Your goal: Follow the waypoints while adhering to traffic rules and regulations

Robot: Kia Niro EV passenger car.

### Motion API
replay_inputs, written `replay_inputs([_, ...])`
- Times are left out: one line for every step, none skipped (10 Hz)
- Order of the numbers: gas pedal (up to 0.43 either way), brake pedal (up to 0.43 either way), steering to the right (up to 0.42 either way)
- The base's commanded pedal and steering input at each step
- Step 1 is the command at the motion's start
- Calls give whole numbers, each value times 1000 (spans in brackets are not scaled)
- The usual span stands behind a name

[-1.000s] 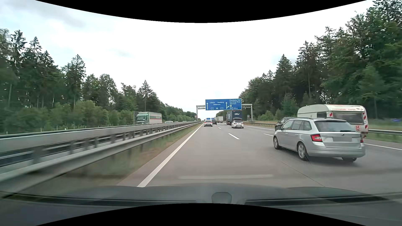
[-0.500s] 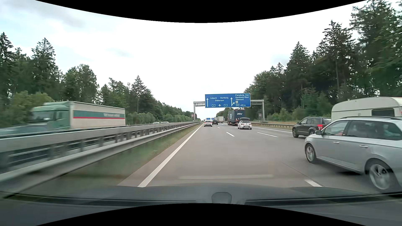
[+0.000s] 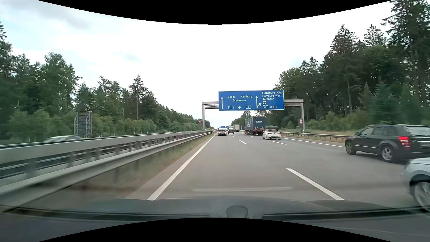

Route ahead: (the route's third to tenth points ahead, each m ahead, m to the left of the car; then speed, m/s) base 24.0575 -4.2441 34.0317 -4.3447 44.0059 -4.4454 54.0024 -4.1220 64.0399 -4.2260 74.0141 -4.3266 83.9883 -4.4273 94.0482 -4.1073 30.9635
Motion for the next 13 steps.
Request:
replay_inputs([169, 0, -2])
replay_inputs([169, 0, -2])
replay_inputs([169, 0, -2])
replay_inputs([169, 0, -2])
replay_inputs([169, 0, -2])
replay_inputs([169, 0, -1])
replay_inputs([169, 0, -1])
replay_inputs([169, 0, -1])
replay_inputs([169, 0, -1])
replay_inputs([169, 0, -1])
replay_inputs([169, 0, -1])
replay_inputs([169, 0, -1])
replay_inputs([169, 0, -2])
